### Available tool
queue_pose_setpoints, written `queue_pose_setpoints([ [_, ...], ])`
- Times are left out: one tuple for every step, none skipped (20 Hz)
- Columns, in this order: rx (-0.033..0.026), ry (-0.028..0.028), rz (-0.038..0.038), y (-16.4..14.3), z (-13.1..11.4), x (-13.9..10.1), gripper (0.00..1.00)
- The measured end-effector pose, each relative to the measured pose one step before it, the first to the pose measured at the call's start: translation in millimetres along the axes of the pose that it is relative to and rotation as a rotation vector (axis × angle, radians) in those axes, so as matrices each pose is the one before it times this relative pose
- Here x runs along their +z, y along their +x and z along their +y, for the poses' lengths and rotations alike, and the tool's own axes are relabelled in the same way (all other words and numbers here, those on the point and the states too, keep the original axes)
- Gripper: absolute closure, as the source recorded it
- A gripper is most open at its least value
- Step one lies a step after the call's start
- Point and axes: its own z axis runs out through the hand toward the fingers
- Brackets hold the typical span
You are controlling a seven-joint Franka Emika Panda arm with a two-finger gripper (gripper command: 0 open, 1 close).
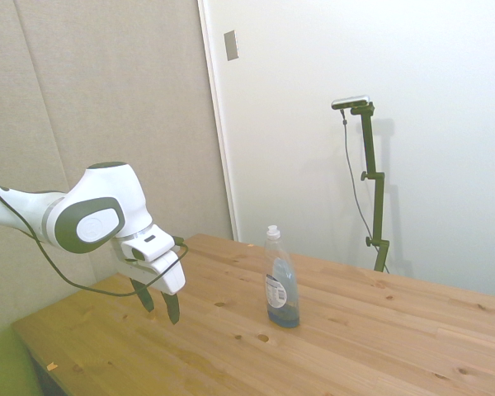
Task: Knock down the dish soap
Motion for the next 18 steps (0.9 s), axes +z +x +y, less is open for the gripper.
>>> queue_pose_setpoints([
  [-0.00026,-0.00033,0.00008,0.11,-0.1,0.19,0.0],
  [0.00078,0.00104,0.00206,0.18,-0.18,-0.1,1.0],
  [0.00311,0.0063,0.00644,0.86,-1.0,-0.56,1.0],
  [0.00561,0.00845,0.00981,1.69,-1.54,-1.22,1.0],
  [0.01054,0.00896,0.01178,3.31,-1.87,-1.97,1.0],
  [0.0138,0.00764,0.01134,5.17,-1.98,-2.92,1.0],
  [0.01308,0.00379,0.01462,7.01,-2.22,-3.02,1.0],
  [0.01539,0.00207,0.01767,8.47,-2.57,-3.22,1.0],
  [0.01199,-0.00025,0.01297,8.09,-2.78,-1.76,1.0],
  [0.00787,-0.00116,0.01567,8.05,-3.03,-0.52,1.0],
  [0.01039,-0.00255,0.0145,7.49,-3.01,1.0,1.0],
  [0.0084,-0.00349,0.0114,7.05,-3.11,1.89,1.0],
  [0.00772,-0.00281,0.01576,7.24,-3.12,2.7,1.0],
  [0.01075,-0.00425,0.01095,6.75,-2.6,3.49,1.0],
  [0.00842,-0.00346,0.00961,6.64,-2.33,3.38,1.0],
  [0.01,-0.00372,0.0058,6.33,-1.61,3.33,1.0],
  [0.00856,-0.00461,0.00576,5.95,-1.25,3.09,1.0],
  [0.00736,-0.00284,0.00891,5.97,-1.11,2.41,1.0],
])
